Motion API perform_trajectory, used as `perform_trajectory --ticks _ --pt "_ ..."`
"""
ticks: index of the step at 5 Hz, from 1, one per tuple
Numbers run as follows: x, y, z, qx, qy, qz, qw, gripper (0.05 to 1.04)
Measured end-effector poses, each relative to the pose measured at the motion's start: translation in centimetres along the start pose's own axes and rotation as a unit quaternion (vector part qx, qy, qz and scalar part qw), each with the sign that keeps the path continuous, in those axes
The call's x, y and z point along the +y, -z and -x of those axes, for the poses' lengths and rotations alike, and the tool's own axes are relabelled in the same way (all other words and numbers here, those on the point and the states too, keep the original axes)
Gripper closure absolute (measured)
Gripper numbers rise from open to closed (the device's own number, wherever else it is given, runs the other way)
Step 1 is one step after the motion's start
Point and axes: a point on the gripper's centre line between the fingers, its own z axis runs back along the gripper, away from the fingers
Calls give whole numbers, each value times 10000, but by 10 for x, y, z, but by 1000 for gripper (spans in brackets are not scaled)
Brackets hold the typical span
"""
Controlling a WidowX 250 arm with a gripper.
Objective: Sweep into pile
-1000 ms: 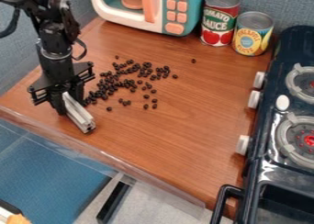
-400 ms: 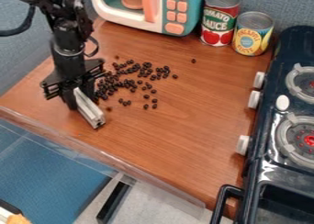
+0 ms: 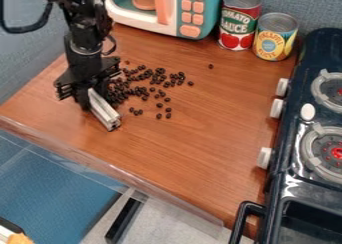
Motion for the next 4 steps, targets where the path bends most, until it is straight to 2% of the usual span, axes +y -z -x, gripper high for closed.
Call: perform_trajectory --ticks 2,4 --pt "-22 -3 22 -68 264 97 9996 704" --pt "-39 -5 41 69 406 12 9991 704"
